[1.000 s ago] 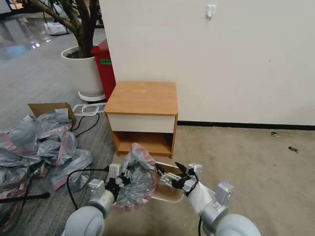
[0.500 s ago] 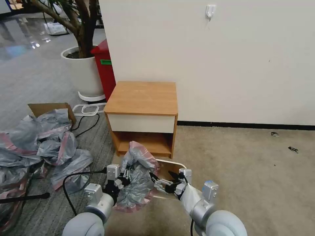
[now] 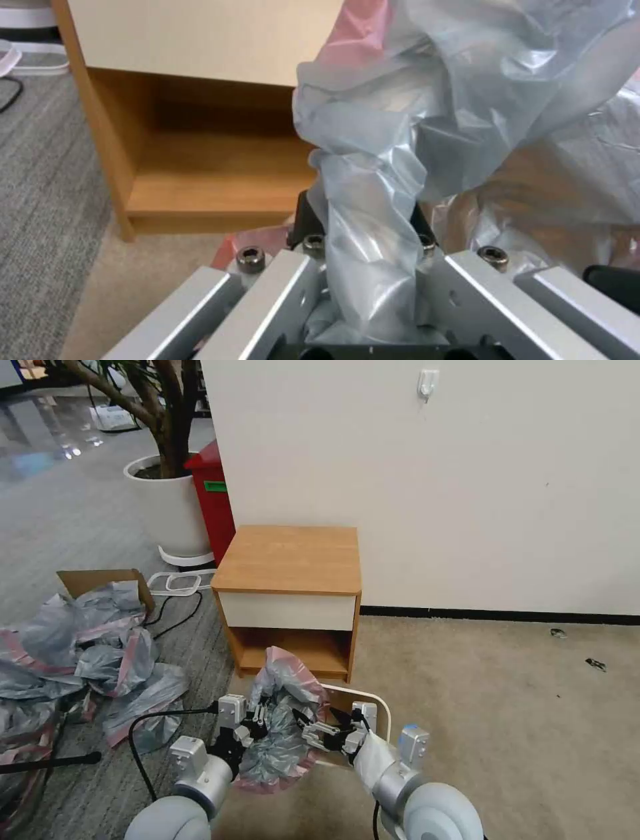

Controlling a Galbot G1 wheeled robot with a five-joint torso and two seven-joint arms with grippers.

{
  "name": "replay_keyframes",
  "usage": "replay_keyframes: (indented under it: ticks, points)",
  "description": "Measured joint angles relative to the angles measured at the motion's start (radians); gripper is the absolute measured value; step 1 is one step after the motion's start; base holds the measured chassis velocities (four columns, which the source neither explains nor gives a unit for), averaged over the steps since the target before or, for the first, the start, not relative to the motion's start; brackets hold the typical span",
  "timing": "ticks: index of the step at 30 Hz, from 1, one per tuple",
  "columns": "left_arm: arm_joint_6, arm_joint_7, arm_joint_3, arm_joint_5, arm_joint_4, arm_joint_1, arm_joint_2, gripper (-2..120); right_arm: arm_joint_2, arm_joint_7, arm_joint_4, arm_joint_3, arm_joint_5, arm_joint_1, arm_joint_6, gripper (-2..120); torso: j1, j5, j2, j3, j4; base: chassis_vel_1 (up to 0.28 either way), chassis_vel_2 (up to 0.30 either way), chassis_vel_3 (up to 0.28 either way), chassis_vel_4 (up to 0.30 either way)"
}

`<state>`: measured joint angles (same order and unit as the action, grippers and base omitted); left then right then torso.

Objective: Pick up the garbage bag from the table and place it over the trash can.

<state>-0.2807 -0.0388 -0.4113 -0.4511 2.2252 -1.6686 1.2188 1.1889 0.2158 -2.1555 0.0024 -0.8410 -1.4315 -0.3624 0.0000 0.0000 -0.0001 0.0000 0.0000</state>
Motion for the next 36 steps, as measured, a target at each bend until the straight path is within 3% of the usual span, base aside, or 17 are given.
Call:
replay_keyframes:
  ticks: [4,7,12,16,21,28,36]
  points:
    - [0.001,0.0,0.0,0.0,-0.002,0.001,0.002,5,0.005,-0.003,0.009,-0.001,0.006,0.004,0.004,91,0.0,0.0,0.0,0.0,0.0,0.0,0.0,0.0,0.0]
    - [0.001,0.0,0.0,0.0,-0.004,0.001,0.003,5,0.007,-0.004,0.014,-0.006,0.015,0.006,0.007,76,0.0,0.0,0.0,0.0,0.0,0.0,0.0,0.0,0.0]
    - [0.003,0.0,-0.001,-0.001,-0.006,0.002,0.005,5,0.008,-0.005,0.02,-0.015,0.026,0.009,0.011,63,0.0,0.0,0.0,0.0,0.0,0.0,0.0,0.0,0.0]
    - [0.006,-0.002,-0.005,-0.002,-0.009,0.003,0.004,5,0.011,-0.009,0.027,-0.02,0.037,0.007,0.018,43,0.0,0.0,0.0,0.0,0.0001,0.0,0.0,0.0,0.0]
    - [0.008,-0.003,-0.007,-0.002,-0.012,0.004,0.004,5,0.016,-0.017,0.033,-0.02,0.049,0.001,0.025,30,0.0,0.0,0.0,0.0,0.0001,0.0,0.0,0.0,0.0]
    - [0.009,-0.005,-0.009,-0.005,-0.02,0.006,0.005,5,0.027,-0.023,0.037,-0.023,0.068,-0.008,0.034,1,0.0,0.0,0.0,0.0,0.0,0.0,0.0,0.0,0.0]
    - [0.01,-0.007,-0.013,-0.006,-0.028,0.013,0.003,5,0.026,-0.033,0.022,-0.018,0.082,-0.025,0.043,0,0.0,0.0,0.0,0.0,0.0,0.0,0.0,0.0,0.0]
